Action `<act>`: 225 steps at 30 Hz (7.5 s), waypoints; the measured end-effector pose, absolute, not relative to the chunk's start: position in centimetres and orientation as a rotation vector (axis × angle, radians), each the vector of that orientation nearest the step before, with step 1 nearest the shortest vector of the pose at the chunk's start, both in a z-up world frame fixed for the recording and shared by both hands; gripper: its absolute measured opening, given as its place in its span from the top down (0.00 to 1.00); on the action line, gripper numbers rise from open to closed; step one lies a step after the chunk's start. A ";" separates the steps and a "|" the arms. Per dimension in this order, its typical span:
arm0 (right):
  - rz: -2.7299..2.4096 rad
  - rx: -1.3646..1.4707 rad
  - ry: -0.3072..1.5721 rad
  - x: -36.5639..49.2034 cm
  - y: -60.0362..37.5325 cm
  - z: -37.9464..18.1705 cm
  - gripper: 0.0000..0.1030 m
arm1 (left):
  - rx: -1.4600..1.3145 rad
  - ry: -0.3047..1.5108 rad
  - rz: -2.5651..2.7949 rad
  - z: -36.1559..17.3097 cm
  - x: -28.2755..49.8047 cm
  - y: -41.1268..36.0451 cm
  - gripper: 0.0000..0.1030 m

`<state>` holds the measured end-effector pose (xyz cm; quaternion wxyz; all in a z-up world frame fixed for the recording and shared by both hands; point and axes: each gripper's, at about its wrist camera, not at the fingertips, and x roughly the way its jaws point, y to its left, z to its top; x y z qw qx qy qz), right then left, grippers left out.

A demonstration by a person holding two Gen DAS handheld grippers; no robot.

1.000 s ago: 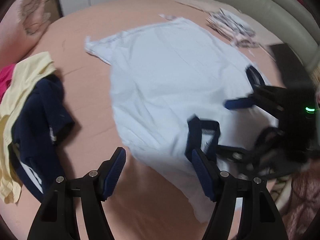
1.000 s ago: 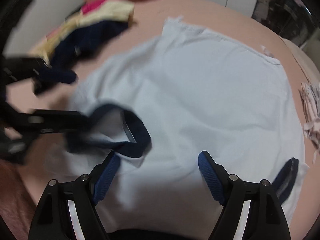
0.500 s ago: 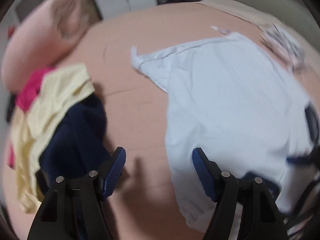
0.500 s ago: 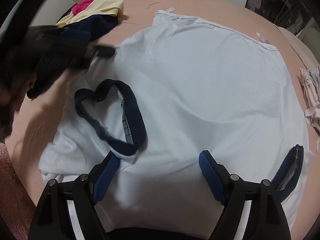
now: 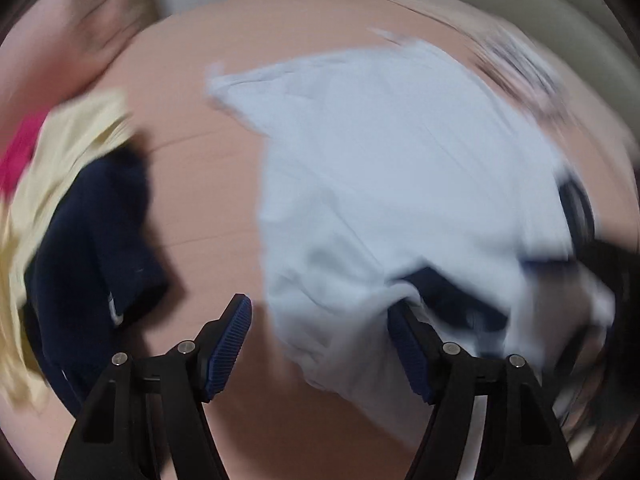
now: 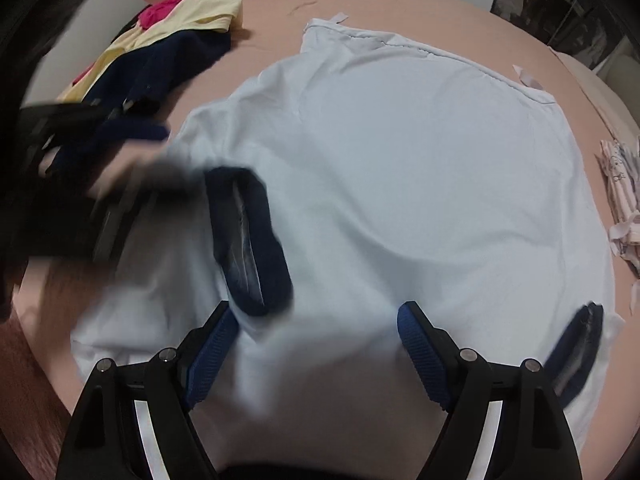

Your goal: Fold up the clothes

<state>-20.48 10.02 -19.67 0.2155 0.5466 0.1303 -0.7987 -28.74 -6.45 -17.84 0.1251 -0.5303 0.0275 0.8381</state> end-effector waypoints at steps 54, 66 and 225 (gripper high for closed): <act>-2.460 1.499 -0.579 -17.9 32.4 -21.0 0.72 | -1.448 -0.886 2.509 -20.5 -14.6 -1.7 0.52; -2.367 1.527 -0.571 -16.4 30.9 -20.4 0.94 | -1.510 -0.995 2.416 -20.4 -13.2 -3.7 0.92; -2.476 1.655 0.243 -20.1 30.6 -16.7 0.52 | -1.625 -0.341 2.485 -18.2 -8.0 -5.3 0.38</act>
